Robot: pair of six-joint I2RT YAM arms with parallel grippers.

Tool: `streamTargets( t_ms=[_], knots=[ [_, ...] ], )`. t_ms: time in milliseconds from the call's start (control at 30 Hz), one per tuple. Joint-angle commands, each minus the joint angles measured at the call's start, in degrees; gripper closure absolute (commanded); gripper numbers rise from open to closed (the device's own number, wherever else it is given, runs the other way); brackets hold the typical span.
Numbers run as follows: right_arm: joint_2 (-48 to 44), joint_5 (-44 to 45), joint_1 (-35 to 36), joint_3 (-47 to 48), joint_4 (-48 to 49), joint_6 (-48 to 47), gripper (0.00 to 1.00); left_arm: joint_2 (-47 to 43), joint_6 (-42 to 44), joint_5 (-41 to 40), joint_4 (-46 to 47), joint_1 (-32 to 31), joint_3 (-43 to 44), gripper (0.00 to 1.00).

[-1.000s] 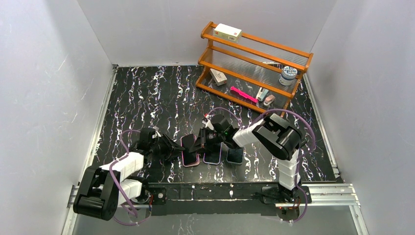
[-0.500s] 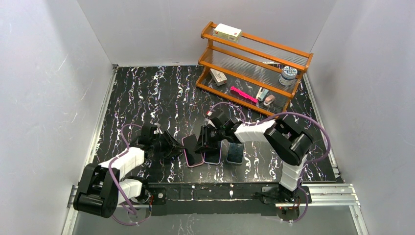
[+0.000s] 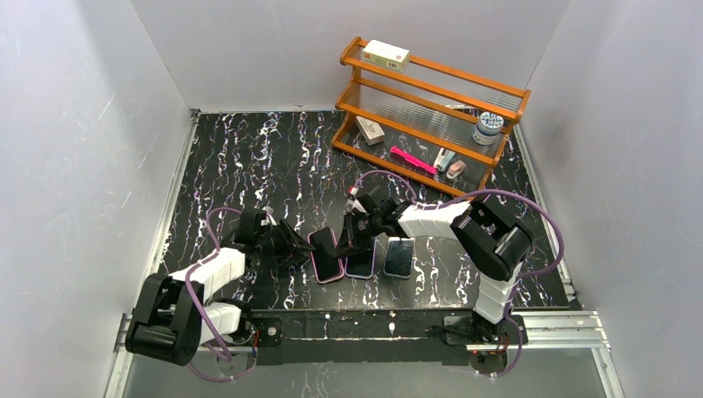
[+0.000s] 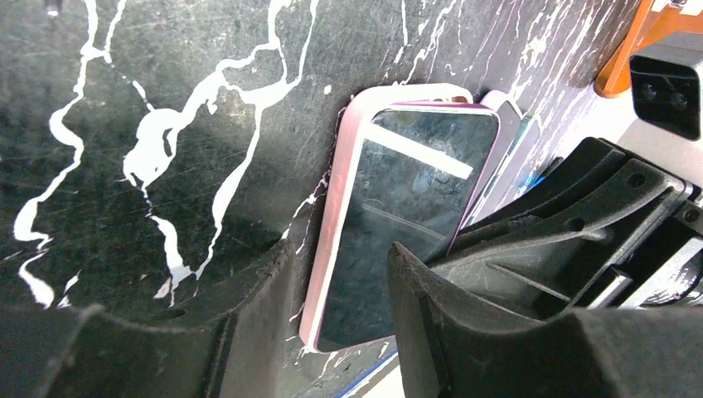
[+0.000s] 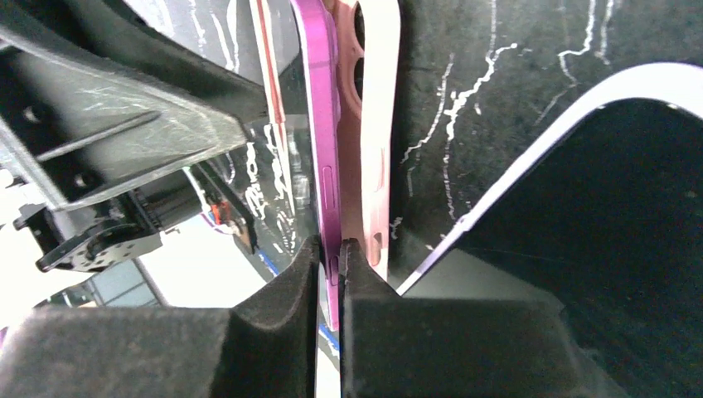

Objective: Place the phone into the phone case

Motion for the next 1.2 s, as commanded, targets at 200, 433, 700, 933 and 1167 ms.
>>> streamTargets(
  t_ms=[200,433,700,933,1167],
  knots=[
    [5.24,-6.21,0.54,0.21,10.39,0.67,0.97,0.55,0.32,2.61,0.56,-0.23,0.79,0.61],
    [9.28,-7.03,1.11,3.07,11.07,0.97,0.98,-1.5,8.57,-5.89,-14.34,-0.18,7.32,0.62],
    [4.03,0.03,1.02,3.58,2.5,-2.13,0.71,2.39,9.59,-6.46,-12.19,-0.24,5.55,0.61],
    [-0.11,3.19,0.79,4.69,-4.74,-5.02,0.47,2.54,10.02,-5.98,-11.63,-0.22,5.5,0.59],
    [-1.69,4.29,0.48,5.62,-5.28,-5.25,0.33,2.44,8.72,-4.36,-10.16,-0.23,5.51,0.58]
  ],
)
